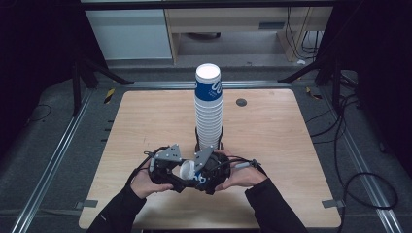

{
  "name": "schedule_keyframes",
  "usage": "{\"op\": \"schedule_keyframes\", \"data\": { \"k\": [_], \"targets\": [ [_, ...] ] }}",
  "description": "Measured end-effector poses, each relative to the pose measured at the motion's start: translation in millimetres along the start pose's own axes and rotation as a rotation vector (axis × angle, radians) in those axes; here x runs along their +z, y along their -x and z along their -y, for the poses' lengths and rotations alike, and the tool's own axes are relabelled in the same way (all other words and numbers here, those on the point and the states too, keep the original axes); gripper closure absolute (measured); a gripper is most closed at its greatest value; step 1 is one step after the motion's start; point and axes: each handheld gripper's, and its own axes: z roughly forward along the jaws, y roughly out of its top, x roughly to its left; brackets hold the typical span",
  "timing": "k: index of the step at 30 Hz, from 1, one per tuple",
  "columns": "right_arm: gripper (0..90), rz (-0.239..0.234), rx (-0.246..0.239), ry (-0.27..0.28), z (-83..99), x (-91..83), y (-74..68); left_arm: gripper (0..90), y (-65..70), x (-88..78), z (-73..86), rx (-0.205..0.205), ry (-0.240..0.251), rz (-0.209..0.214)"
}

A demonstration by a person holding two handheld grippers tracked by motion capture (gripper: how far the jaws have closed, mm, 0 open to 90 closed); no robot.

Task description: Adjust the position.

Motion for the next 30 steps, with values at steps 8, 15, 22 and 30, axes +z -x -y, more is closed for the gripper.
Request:
{"op": "schedule_keyframes", "data": {
  "k": [8, 15, 22, 30],
  "targets": [
    [20.4, 0.001, -0.003, -0.011, -1.1, 1.0, -0.3, 25.4, -0.2, -1.1, 0.4, -0.005, 0.005, 0.003],
    [19.0, -0.003, 0.008, -0.004, -1.8, 0.2, 0.3, 25.5, -0.4, -2.8, 0.1, -0.015, 0.012, 0.006],
    [10.9, -0.013, 0.022, 0.006, -2.1, -1.3, 1.0, 25.8, -0.4, -5.5, 0.0, -0.007, 0.019, -0.007],
    [8.1, 0.017, 0.044, 0.043, -0.3, -12.7, 3.8, 25.8, -3.6, -8.0, 2.6, -0.009, 0.013, -0.027]
  ]
}}
